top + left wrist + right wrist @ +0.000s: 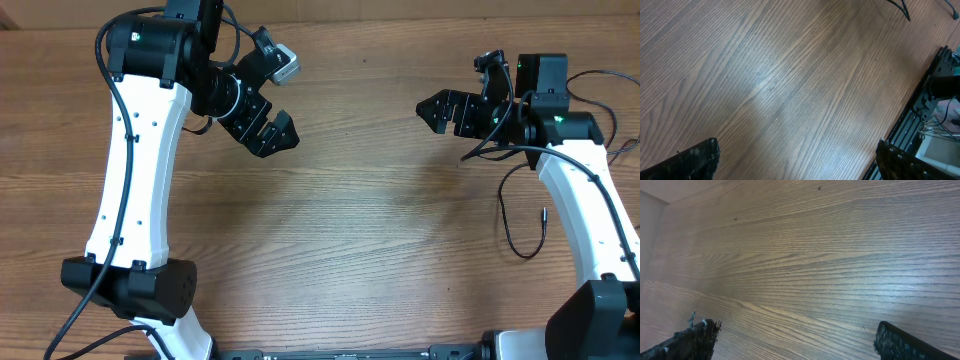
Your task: Untangle cables
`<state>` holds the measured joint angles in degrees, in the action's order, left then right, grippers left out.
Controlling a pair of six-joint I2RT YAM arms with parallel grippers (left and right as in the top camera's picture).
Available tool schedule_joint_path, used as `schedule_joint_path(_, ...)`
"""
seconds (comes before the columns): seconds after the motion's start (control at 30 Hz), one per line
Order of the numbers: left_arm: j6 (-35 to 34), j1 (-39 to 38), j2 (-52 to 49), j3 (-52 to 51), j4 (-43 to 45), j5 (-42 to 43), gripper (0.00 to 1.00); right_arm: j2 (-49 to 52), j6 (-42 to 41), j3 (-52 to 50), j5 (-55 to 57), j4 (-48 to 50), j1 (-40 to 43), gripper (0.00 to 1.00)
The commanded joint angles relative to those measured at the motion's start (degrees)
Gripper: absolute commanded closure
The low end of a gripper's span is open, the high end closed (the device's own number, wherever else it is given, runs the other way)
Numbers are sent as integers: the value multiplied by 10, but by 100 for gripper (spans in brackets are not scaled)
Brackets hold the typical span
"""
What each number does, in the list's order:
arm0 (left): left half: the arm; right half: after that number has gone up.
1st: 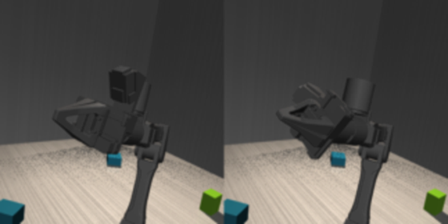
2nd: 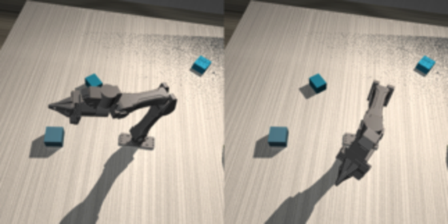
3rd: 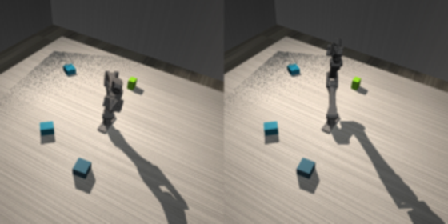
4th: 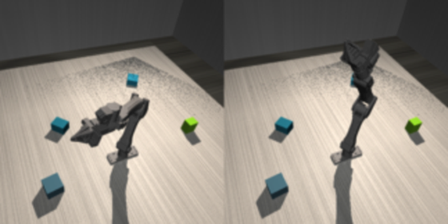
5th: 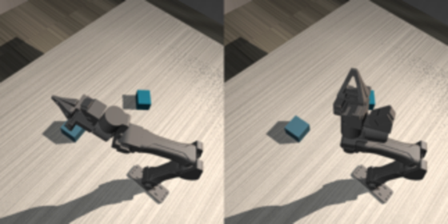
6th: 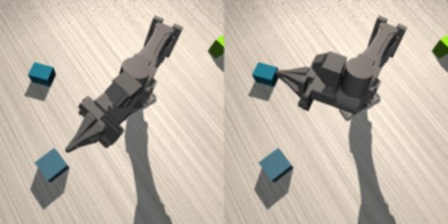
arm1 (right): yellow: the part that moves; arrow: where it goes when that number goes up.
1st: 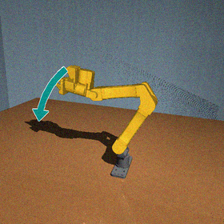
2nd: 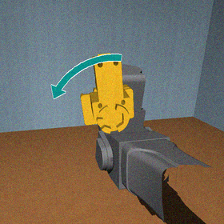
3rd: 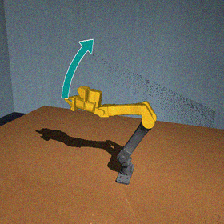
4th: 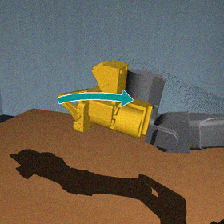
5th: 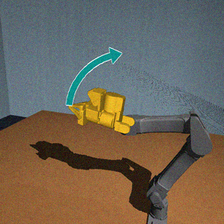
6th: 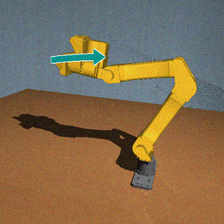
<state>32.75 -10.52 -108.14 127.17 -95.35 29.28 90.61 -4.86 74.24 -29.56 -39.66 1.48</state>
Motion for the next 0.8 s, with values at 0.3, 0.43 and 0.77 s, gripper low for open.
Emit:
schedule_joint_path(0.3,-6,-4,6,9,0,1,0,0,4,3,4,3,1,0)
schedule_joint_path(0.43,-6,-4,6,9,0,1,0,0,5,3,4,3,1,0)
schedule_joint_path(0.77,-6,-4,32,4,23,2,0,0,5,3,4,3,1,0)
